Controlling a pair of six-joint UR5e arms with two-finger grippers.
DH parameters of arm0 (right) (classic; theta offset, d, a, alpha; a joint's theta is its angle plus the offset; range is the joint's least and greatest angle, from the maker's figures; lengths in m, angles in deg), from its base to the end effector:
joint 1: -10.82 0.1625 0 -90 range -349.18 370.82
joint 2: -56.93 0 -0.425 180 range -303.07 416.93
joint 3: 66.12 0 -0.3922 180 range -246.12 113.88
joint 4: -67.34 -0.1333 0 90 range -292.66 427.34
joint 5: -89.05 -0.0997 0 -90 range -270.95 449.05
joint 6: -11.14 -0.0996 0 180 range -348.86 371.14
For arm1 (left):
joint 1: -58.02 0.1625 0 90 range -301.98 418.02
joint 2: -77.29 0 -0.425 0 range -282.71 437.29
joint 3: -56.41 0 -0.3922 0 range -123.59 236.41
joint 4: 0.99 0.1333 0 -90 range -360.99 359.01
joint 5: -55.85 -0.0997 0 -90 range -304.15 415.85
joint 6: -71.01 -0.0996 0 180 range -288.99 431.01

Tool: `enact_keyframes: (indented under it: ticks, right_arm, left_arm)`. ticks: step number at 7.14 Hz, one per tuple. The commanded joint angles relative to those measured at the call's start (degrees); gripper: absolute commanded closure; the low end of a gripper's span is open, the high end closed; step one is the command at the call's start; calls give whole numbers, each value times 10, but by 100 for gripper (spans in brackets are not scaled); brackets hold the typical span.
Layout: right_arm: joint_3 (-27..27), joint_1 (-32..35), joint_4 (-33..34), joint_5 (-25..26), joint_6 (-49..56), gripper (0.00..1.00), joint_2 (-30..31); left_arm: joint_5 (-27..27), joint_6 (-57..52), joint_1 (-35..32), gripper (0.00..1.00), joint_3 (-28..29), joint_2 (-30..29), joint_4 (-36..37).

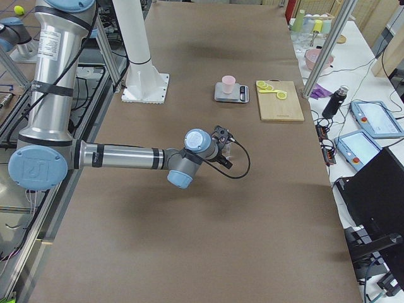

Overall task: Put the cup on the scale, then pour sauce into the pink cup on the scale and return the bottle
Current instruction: 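Reach the right gripper to the glass sauce bottle and grasp its neck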

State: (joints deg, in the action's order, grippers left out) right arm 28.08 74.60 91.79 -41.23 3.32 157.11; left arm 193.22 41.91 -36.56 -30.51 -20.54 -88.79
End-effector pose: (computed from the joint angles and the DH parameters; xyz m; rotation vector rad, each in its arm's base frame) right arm -0.1286 -0.4171 0.5742 0.7755 -0.9135 -0.6471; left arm -0.1039 -0.5448 0.6140 0.2818 0.7852 0.4215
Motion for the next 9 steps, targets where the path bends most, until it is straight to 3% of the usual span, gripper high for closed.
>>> enact_keyframes:
  ticks: [1,3,5,9]
  right_arm:
    - [-2,-44,-3,47,-24,0,-16]
    - [-47,-80,-74,91,-71,0,-33]
    - [-108,-90,-147,99,-99,0,-56]
    - [-119,-111,-154,123,-108,0,-67]
  left_arm:
    - [0,0,0,1,0,0,0]
    - [0,0,0,1,0,0,0]
    - [0,0,0,1,-1,2,0]
    - [1,0,0,1,-1,6,0]
